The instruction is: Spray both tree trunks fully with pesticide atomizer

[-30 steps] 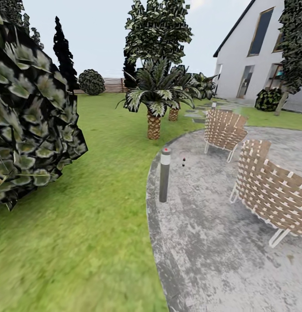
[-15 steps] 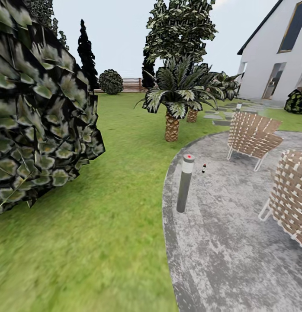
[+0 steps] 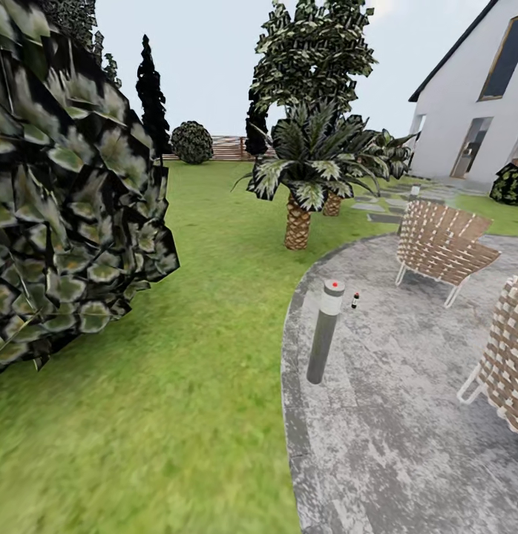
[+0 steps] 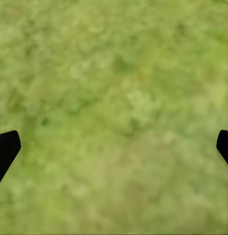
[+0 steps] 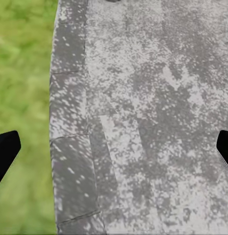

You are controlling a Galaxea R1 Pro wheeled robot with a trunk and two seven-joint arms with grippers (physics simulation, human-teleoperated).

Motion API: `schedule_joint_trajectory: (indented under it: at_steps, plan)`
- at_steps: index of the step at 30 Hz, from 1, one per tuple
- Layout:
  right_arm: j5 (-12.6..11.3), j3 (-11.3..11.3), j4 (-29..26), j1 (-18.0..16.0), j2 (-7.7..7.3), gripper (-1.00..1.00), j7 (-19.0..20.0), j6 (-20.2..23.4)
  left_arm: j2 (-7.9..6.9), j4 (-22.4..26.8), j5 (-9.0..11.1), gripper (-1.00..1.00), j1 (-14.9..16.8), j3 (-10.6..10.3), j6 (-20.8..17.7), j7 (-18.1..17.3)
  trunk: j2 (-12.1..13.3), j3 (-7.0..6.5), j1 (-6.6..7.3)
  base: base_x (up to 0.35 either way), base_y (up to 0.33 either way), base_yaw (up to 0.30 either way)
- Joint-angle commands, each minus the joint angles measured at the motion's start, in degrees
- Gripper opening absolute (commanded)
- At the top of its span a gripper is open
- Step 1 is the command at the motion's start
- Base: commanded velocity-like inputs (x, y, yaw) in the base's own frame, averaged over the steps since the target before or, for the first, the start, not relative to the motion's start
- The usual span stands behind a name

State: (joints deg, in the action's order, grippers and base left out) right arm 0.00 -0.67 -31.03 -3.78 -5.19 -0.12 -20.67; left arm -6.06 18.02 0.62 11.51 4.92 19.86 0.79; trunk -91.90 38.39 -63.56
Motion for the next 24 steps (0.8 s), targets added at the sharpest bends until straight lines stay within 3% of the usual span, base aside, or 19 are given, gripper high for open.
schedule_joint_trajectory:
  at_steps: [1,17,24]
  plan:
    - [0.0,0.0,0.0,0.0,0.0,1.0,0.0,0.0,0.0,0.0,0.0,1.0,0.0,0.0,0.0,0.0,0.0,0.0,0.0,0.338,0.0,0.0]
    - [0.3,0.0,0.1,0.0,0.0,1.0,-0.1,-0.1,0.0,0.0,0.0,1.0,0.0,0.0,0.0,0.0,0.0,0.0,0.0,0.338,0.003,0.0]
    - [0.3,0.0,0.1,0.0,0.0,1.0,-0.1,-0.1,0.0,0.0,0.0,1.0,0.0,0.0,0.0,0.0,0.0,0.0,0.0,0.329,0.109,0.0]
